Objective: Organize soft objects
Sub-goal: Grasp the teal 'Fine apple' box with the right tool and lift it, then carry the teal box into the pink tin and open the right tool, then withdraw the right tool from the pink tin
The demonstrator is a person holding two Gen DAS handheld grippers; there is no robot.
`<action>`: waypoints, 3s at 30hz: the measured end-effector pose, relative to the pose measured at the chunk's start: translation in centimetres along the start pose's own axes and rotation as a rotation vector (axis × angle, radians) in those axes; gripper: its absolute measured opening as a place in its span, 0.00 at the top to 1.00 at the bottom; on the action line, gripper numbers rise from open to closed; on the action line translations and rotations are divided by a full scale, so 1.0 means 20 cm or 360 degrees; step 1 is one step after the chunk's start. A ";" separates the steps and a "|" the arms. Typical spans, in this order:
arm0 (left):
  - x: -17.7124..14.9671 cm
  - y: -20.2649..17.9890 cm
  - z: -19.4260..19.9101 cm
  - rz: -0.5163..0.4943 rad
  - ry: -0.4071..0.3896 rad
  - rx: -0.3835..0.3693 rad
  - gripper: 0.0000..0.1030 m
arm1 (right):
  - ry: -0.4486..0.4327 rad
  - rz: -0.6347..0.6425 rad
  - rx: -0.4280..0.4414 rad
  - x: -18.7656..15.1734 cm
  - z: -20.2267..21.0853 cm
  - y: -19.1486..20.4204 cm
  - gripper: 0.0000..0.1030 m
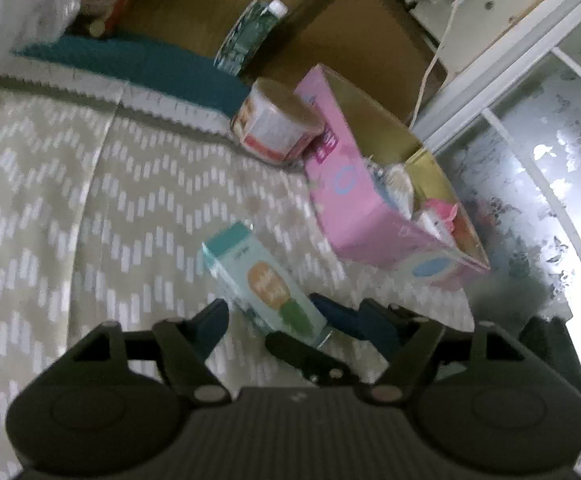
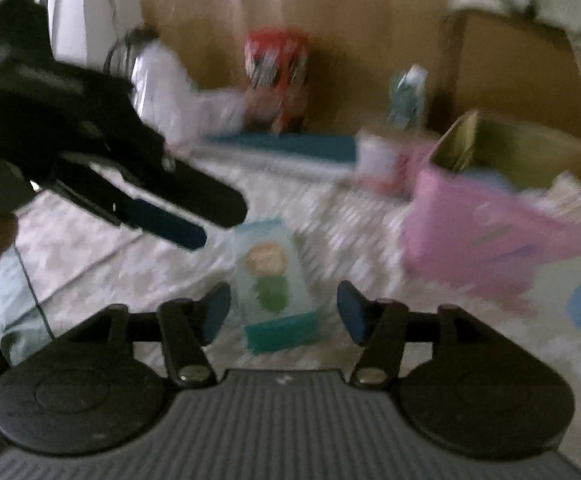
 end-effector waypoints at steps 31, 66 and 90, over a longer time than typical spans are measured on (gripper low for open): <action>0.62 -0.82 -0.74 -0.0645 -0.0121 0.0038 0.52 | -0.0443 -0.0496 -0.0758 0.21 0.25 -0.91 0.45; -0.07 -0.45 0.11 -0.0777 -0.0403 0.0614 0.00 | -0.0665 -0.0858 -0.0820 -0.09 0.73 -0.30 0.34; -0.09 -0.40 0.14 -0.0815 -0.0459 0.0815 0.00 | -0.0645 -0.0796 -0.0791 -0.08 0.68 -0.28 0.27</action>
Point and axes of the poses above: each gripper's, at about its wrist camera, not at the fingertips, and z roughly against the way its jaws point, y to its left, x to its top, the point moved 7 cm from there along -z, roughly the way its jaws point
